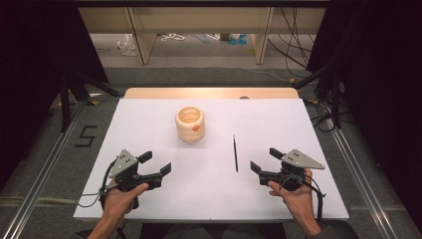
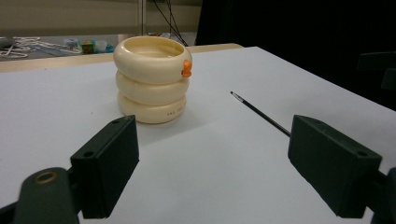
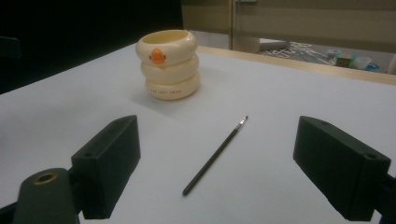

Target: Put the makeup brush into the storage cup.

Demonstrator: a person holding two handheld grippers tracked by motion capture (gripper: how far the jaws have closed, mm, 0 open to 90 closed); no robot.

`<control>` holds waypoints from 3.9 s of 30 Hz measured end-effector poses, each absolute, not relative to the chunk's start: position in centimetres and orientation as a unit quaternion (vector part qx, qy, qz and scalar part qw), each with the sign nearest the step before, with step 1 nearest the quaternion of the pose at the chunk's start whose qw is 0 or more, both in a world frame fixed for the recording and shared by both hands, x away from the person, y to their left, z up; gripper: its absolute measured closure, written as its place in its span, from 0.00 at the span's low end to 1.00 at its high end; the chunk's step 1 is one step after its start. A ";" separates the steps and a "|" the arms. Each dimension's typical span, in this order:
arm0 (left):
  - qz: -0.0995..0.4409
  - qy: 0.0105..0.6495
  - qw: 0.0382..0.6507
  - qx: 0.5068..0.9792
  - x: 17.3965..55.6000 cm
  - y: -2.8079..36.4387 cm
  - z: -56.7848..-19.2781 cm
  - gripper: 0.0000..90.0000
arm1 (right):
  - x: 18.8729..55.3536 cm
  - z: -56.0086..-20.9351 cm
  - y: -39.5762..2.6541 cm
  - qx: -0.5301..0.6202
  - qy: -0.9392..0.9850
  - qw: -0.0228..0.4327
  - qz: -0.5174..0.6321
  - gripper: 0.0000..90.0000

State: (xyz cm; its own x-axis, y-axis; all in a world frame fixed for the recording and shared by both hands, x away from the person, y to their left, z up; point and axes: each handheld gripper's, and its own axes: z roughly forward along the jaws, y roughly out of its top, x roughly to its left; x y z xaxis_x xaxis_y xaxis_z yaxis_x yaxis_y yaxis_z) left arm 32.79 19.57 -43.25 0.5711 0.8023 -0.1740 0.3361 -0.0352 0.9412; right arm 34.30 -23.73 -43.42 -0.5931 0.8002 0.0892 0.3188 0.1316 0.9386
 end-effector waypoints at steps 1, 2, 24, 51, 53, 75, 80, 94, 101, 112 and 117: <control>0.209 0.413 0.558 0.689 32.8 19.6 -43.2 0.17 | 34.4 -43.5 -23.7 0.389 0.714 0.225 0.537 0.17; 0.209 0.414 0.558 0.689 32.8 19.6 -43.2 0.17 | 34.4 -43.5 -23.7 0.390 0.716 0.222 0.534 0.17; 0.207 0.419 0.558 0.686 32.8 19.6 -43.3 0.17 | 36.9 -42.8 -22.7 0.368 0.775 0.211 0.468 0.22; 0.207 0.420 0.556 0.687 32.8 19.6 -43.4 0.17 | 42.8 -41.7 -21.0 0.393 0.837 0.151 0.350 0.30; 0.207 0.420 0.556 0.687 32.8 19.6 -43.4 0.17 | 43.1 -41.7 -20.7 0.397 0.838 0.145 0.346 0.30; 0.205 0.420 0.557 0.687 32.8 19.5 -43.4 0.17 | 46.8 -42.1 -17.2 0.393 0.868 0.116 0.283 0.35; 0.206 0.422 0.556 0.686 32.8 19.6 -43.4 0.17 | 47.9 -42.6 -15.9 0.383 0.879 0.108 0.262 0.36; 0.206 0.420 0.557 0.686 32.8 19.6 -43.4 0.17 | 50.0 -43.8 -15.6 0.396 0.886 0.084 0.226 0.39; 0.206 0.420 0.557 0.686 32.8 19.6 -43.4 0.17 | 50.2 -44.2 -15.4 0.392 0.892 0.078 0.212 0.42; 0.207 0.420 0.557 0.686 32.8 19.6 -43.4 0.17 | 50.7 -44.6 -15.1 0.393 0.897 0.070 0.192 0.48; 0.207 0.420 0.558 0.685 32.8 19.6 -43.4 0.17 | 50.8 -44.8 -14.5 0.389 0.901 0.063 0.184 0.50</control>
